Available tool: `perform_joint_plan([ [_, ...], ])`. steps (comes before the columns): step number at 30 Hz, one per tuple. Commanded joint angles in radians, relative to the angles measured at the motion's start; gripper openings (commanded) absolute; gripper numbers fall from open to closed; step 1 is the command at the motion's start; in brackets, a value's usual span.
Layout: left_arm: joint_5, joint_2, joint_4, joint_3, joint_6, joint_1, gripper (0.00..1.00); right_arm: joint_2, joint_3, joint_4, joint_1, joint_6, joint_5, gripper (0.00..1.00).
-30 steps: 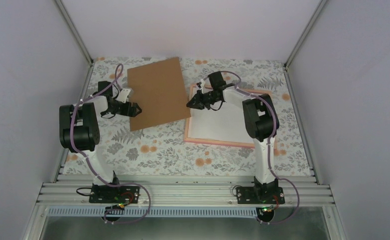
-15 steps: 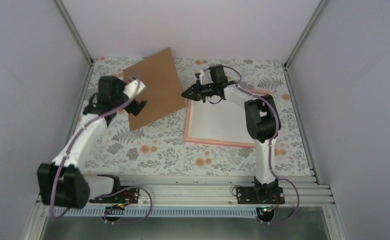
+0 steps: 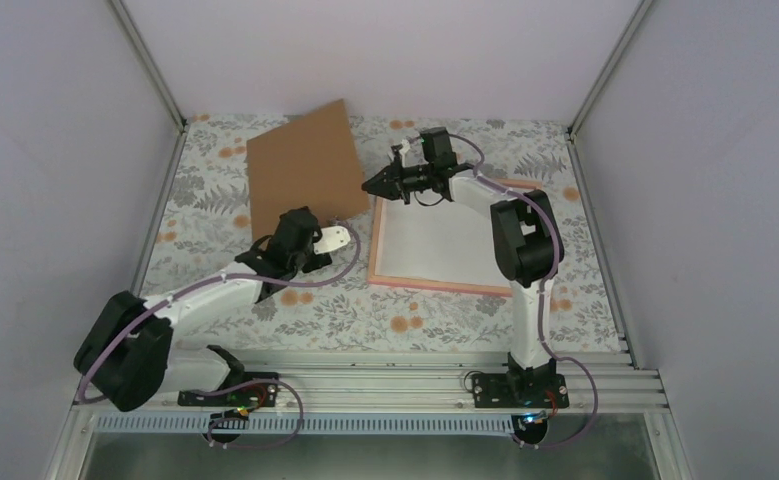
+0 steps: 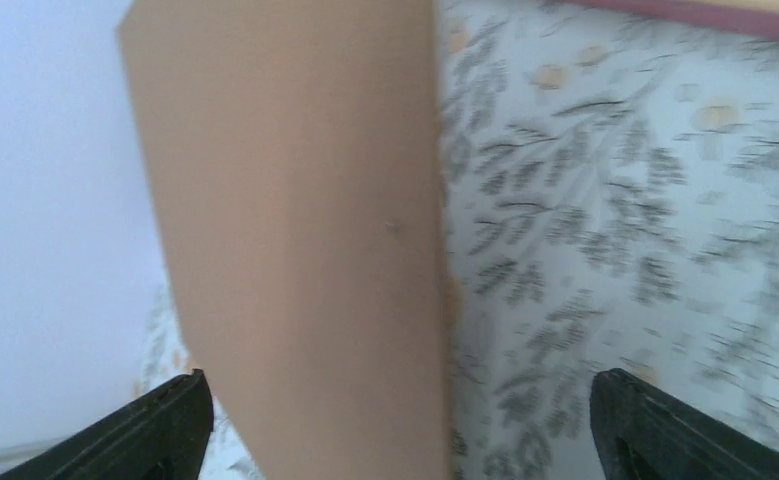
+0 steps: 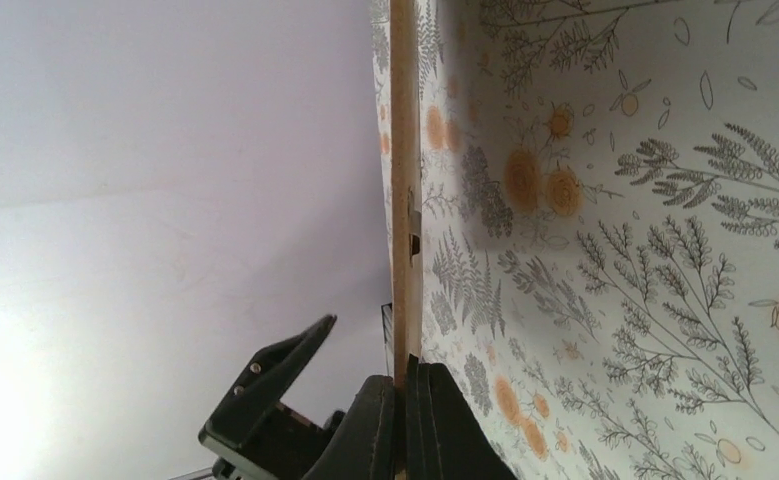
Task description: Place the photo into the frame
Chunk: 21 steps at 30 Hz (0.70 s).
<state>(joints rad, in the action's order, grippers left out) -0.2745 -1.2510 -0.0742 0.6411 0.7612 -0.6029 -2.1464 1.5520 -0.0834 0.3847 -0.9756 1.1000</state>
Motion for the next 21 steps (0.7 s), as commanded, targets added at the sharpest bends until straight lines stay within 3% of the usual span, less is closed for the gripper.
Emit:
perform_joint_plan([
  [1, -0.223, -0.079, 0.290, -0.005, 0.096, -0.012, 0.90, 0.068, -0.031, 0.051, -0.006, -0.059, 0.070, 0.04],
  [4, -0.285, -0.125, 0.373, 0.003, 0.164, -0.012, 0.71, 0.074, -0.053, 0.054, -0.006, -0.069, 0.087, 0.04],
  [7, -0.330, -0.171, 0.319, 0.060, 0.149, -0.012, 0.51, 0.074, -0.044, 0.053, -0.007, -0.062, 0.104, 0.04],
  [10, -0.336, -0.171, 0.225, 0.128, 0.120, -0.009, 0.21, 0.071, 0.010, -0.004, -0.014, -0.002, 0.115, 0.06],
  [12, -0.328, -0.162, 0.097, 0.217, 0.067, 0.007, 0.03, 0.081, 0.053, -0.082, -0.030, 0.083, 0.101, 0.16],
  [16, -0.267, -0.126, -0.135, 0.421, -0.044, 0.081, 0.02, 0.134, 0.112, -0.249, -0.093, 0.284, 0.023, 0.66],
  [21, -0.033, -0.128, -0.399, 0.741, -0.220, 0.198, 0.02, 0.219, 0.183, -0.390, -0.214, 0.541, -0.124, 0.97],
])
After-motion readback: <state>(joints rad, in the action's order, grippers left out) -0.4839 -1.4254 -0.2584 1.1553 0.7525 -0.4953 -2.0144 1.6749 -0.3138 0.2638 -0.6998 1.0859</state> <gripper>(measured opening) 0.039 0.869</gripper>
